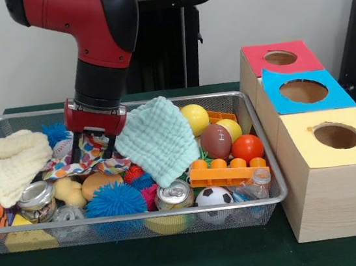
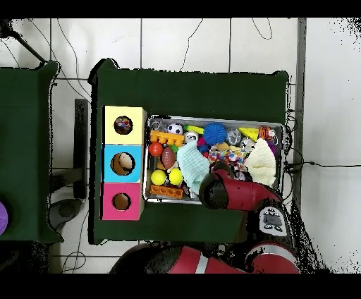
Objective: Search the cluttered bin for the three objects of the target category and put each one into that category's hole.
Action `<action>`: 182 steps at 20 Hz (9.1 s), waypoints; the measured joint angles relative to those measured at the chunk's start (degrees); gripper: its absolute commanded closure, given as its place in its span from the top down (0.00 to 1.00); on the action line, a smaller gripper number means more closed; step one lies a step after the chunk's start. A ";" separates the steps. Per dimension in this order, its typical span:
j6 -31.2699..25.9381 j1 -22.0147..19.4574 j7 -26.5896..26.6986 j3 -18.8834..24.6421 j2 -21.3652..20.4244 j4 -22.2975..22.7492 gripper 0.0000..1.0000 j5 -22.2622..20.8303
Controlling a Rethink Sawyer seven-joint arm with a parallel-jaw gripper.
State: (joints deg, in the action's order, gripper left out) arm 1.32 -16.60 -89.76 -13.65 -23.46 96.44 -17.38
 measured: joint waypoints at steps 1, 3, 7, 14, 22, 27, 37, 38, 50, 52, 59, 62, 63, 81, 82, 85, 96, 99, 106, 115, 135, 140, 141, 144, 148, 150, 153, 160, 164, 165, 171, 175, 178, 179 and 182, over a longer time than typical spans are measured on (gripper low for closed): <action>0.00 0.00 0.00 0.00 0.00 0.00 1.00 0.00; 0.00 0.00 0.00 0.00 0.00 0.00 1.00 0.00; 0.01 0.00 0.00 0.02 -0.01 -0.01 0.00 0.00; -0.30 0.39 0.00 -0.18 -0.03 -0.01 0.00 0.16; -3.58 1.17 0.00 -0.28 -0.95 0.07 0.00 0.40; -8.82 0.12 0.00 1.06 -4.79 1.35 0.00 0.36; -14.15 2.91 0.00 1.66 -16.21 1.97 0.00 1.26; -14.53 3.45 0.00 1.58 -16.69 1.90 0.00 1.46; -28.98 14.51 -0.05 -0.14 -21.32 -3.39 0.00 8.12; -30.45 15.48 -0.06 -0.18 -21.47 -4.31 0.00 9.08; -31.67 17.09 -0.44 -0.20 -21.82 -7.07 0.00 12.05; -31.67 17.13 -0.44 -0.22 -22.10 -8.00 0.00 13.48; -31.68 17.14 -0.44 -0.21 -22.10 -8.14 0.00 13.77; -36.82 19.65 -1.33 -0.31 -12.73 -14.67 0.00 24.34; -37.12 20.15 -1.69 -0.38 -11.95 -15.36 0.00 24.75; -39.09 22.16 -4.08 -0.93 -8.92 -18.77 0.00 26.39; -48.03 27.08 -14.66 -2.88 -1.20 -30.21 0.00 29.29; -48.78 27.80 -17.16 -3.15 0.75 -32.94 0.00 29.58; -48.81 28.33 -19.47 -3.36 4.31 -36.44 0.00 29.57; -49.03 28.68 -19.59 -3.72 5.57 -37.79 0.00 29.58; -61.72 28.68 -19.59 -3.49 5.70 -37.53 0.00 30.36; -61.71 28.68 -19.59 -3.49 6.19 -37.53 0.00 30.36; -61.70 28.68 -19.59 -3.49 6.34 -37.53 0.00 30.37; -61.32 28.68 -19.59 -3.47 6.55 -37.53 0.00 30.51; -60.63 28.69 -19.59 -3.42 6.64 -37.51 0.00 30.51; -60.28 28.69 -19.59 -3.38 6.65 -37.47 0.00 30.51; -58.95 28.69 -19.59 -3.24 6.82 -37.43 0.00 30.50; -56.84 28.60 -19.59 -2.73 7.64 -37.43 0.00 30.58; -55.89 28.55 -19.59 -2.49 8.34 -37.46 0.00 30.73; -55.39 28.56 -19.59 -2.49 8.76 -37.48 0.00 30.73; -54.84 28.56 -19.59 -2.48 9.96 -37.95 0.00 30.73; -54.74 28.56 -19.59 -2.48 10.50 -37.95 0.00 30.73; -54.31 28.55 -19.59 -2.48 11.44 -37.94 0.00 30.70; -54.29 28.51 -19.58 -2.46 11.63 -38.06 0.00 30.90; -54.28 28.48 -19.58 -2.45 11.66 -38.09 0.00 31.02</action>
State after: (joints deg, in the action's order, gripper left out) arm -52.96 11.88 -109.34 -16.10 -11.80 58.35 13.64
